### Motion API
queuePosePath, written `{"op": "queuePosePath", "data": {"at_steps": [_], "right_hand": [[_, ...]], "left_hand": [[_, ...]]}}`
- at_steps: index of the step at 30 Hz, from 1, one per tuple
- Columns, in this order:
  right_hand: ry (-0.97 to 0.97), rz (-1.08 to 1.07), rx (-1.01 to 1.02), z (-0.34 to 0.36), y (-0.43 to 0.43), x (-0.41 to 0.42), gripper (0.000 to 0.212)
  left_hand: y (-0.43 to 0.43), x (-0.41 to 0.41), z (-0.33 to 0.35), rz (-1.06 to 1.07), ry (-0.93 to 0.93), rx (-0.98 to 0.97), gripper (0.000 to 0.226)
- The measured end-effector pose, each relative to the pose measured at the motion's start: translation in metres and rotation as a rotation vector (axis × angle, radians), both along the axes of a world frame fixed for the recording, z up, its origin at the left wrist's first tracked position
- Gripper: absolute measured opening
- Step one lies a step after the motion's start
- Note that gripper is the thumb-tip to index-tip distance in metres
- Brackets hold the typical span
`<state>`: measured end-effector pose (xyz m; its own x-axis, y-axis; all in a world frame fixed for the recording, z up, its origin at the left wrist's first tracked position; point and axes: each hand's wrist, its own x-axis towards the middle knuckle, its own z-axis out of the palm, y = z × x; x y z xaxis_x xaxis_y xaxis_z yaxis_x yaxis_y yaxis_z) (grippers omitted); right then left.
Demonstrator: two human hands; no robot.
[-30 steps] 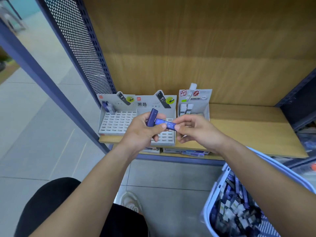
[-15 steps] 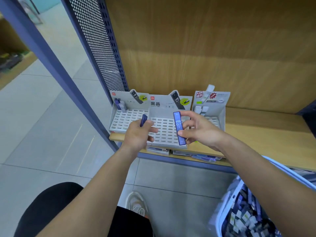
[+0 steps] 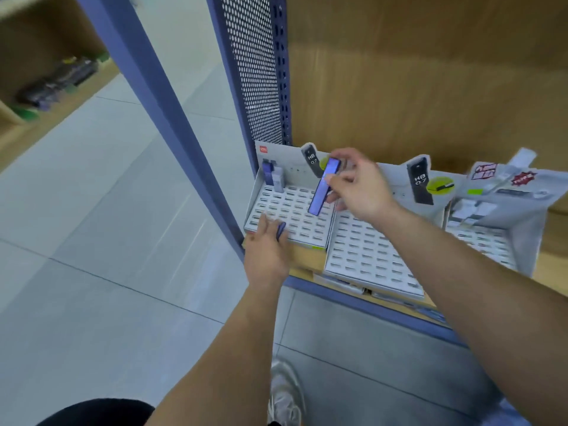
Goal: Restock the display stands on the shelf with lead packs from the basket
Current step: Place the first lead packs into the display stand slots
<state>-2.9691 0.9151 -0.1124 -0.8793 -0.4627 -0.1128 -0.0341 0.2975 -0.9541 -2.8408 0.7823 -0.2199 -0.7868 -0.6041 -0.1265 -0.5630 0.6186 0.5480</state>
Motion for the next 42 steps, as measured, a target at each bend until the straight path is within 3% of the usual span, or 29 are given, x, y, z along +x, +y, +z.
{"op": "queuePosePath", "data": {"at_steps": [5, 10, 14, 19, 32, 42], "right_hand": [[0.077, -0.020, -0.016, -0.011, -0.048, -0.016, 0.023], [0.126, 0.043, 0.056, -0.014, -0.090, -0.020, 0.015], [0.264, 0.098, 0.137, -0.016, -0.120, -0.022, 0.012], [0.431, 0.159, 0.263, -0.019, -0.130, -0.027, 0.015], [0.669, 0.267, 0.398, -0.034, -0.134, -0.037, 0.009], [0.619, 0.189, 0.364, -0.042, -0.141, -0.039, 0.005]], "left_hand": [[-0.002, 0.006, -0.012, -0.006, 0.122, 0.057, 0.029], [-0.012, 0.011, -0.001, 0.117, 0.217, 0.364, 0.040], [-0.025, 0.012, 0.004, 0.150, 0.284, 0.498, 0.020], [-0.030, 0.014, 0.001, 0.162, 0.301, 0.600, 0.035], [-0.031, 0.012, -0.002, 0.224, 0.349, 0.741, 0.020], [-0.031, 0.009, 0.002, 0.240, 0.345, 0.771, 0.026]]}}
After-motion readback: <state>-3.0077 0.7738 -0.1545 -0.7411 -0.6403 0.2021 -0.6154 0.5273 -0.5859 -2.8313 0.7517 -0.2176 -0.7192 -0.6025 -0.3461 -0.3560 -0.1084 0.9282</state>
